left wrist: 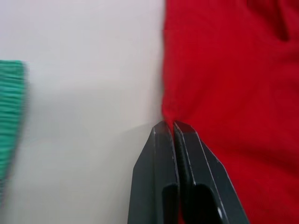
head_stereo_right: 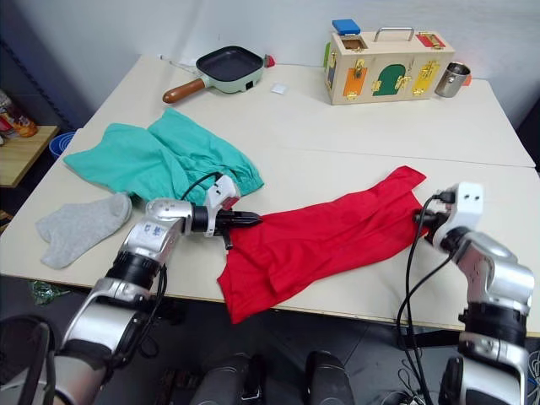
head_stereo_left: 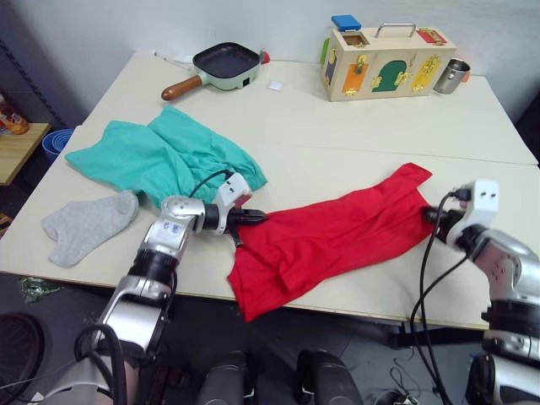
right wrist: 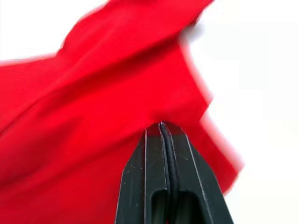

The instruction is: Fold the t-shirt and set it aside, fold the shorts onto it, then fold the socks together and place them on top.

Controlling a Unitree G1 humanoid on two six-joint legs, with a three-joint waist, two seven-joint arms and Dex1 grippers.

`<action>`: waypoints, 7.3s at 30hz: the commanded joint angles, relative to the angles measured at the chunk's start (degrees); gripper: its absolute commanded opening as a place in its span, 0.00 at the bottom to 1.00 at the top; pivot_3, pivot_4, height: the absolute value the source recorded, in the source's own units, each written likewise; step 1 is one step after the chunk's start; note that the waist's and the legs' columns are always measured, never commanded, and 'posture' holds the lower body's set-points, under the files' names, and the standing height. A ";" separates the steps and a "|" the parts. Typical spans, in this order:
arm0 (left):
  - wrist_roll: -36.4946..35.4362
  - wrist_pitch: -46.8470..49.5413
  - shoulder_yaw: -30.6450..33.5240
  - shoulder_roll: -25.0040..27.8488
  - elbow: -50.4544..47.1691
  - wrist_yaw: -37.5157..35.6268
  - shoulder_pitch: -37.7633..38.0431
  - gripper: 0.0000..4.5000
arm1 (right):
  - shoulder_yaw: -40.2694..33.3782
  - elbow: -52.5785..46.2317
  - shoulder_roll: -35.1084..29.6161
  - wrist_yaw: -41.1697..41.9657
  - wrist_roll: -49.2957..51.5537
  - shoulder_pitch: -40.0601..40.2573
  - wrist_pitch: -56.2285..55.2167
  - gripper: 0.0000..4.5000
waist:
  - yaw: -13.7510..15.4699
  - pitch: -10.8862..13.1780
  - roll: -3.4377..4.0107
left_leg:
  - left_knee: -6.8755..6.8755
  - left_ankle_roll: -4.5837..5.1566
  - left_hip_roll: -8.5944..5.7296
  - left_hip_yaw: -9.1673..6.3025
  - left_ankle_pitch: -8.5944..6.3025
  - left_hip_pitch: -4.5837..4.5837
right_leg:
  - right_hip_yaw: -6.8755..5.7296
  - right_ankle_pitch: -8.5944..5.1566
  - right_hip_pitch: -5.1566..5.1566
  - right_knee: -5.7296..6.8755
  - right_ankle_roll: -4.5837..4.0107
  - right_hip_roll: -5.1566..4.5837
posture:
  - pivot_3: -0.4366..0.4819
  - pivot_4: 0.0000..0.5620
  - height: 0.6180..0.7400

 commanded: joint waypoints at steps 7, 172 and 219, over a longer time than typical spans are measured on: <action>-2.35 19.66 5.90 -4.77 -36.32 20.07 17.78 0.00 | 6.18 29.50 -1.98 -4.79 -8.97 -19.63 -23.16 0.01 | -0.10 0.00 0.00 | -0.01 0.03 0.00 -0.01 0.04 -0.01 | -0.01 0.00 0.03 -0.01 0.00 0.02 | 0.48 0.27 1.00; -3.38 10.79 -4.31 0.63 -19.26 8.14 3.02 0.57 | 21.86 -18.38 -27.20 48.19 12.11 14.86 5.54 0.54 | 2.80 -0.06 -0.59 | 0.13 0.06 0.01 -0.10 -0.12 -0.11 | -0.14 0.04 0.09 -0.27 0.05 -0.04 | 0.48 0.27 1.00; 11.17 -58.39 -20.05 -8.15 20.20 -13.32 -5.66 0.67 | 40.34 23.64 -17.34 37.92 -17.30 6.97 -109.27 0.35 | 1.07 -0.07 -0.54 | 0.17 0.24 -0.04 -0.26 -0.16 0.89 | -0.27 0.13 1.28 -0.78 0.20 -0.15 | 0.48 0.27 1.00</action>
